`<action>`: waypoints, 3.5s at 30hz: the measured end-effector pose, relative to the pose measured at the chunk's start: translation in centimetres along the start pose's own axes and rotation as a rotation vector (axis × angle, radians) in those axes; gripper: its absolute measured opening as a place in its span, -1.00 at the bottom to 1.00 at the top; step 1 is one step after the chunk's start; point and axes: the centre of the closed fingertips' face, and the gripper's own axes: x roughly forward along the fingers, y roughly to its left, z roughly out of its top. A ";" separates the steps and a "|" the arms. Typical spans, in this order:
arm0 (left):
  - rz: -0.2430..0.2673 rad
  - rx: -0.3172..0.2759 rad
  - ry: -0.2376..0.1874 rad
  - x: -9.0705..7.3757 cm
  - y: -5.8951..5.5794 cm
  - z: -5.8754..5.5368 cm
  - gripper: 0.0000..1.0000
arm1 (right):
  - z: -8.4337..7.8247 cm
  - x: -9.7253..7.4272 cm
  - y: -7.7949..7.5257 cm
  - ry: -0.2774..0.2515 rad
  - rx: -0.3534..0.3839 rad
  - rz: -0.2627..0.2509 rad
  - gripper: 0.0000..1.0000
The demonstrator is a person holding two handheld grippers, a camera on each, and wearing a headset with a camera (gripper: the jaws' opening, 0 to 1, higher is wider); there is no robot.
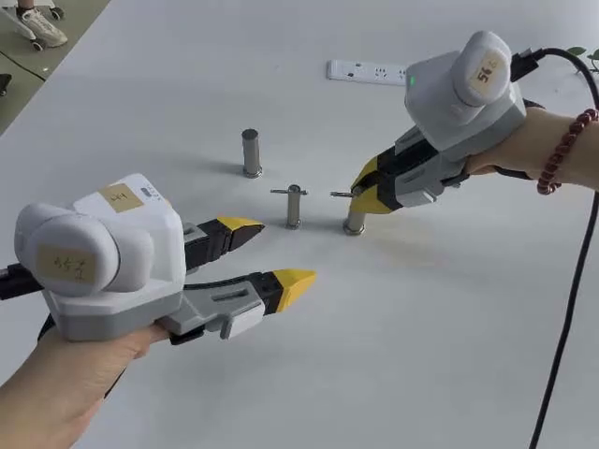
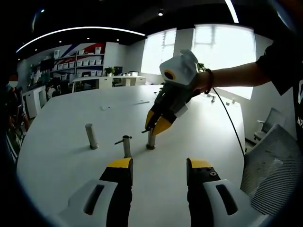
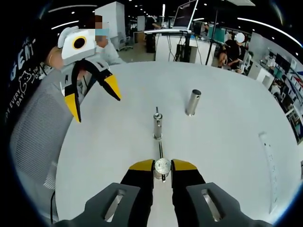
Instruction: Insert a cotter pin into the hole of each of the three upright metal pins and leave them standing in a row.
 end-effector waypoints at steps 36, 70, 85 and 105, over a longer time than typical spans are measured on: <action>0.082 -0.015 -0.032 -1.9 0.9 0.4 -0.07 | 6.9 0.2 -2.3 -0.311 0.347 -0.190 -0.41; 0.208 -0.003 -0.073 -3.5 3.3 1.0 -0.11 | 10.1 8.0 -8.3 -0.265 0.462 -0.380 -0.62; 0.221 -0.019 -0.094 -3.7 3.9 1.4 -0.14 | 10.1 9.8 -8.8 -0.225 0.449 -0.406 -0.77; 0.204 -0.012 -0.081 -3.4 3.6 1.2 -0.15 | 9.1 9.0 -8.8 -0.197 0.431 -0.383 -0.84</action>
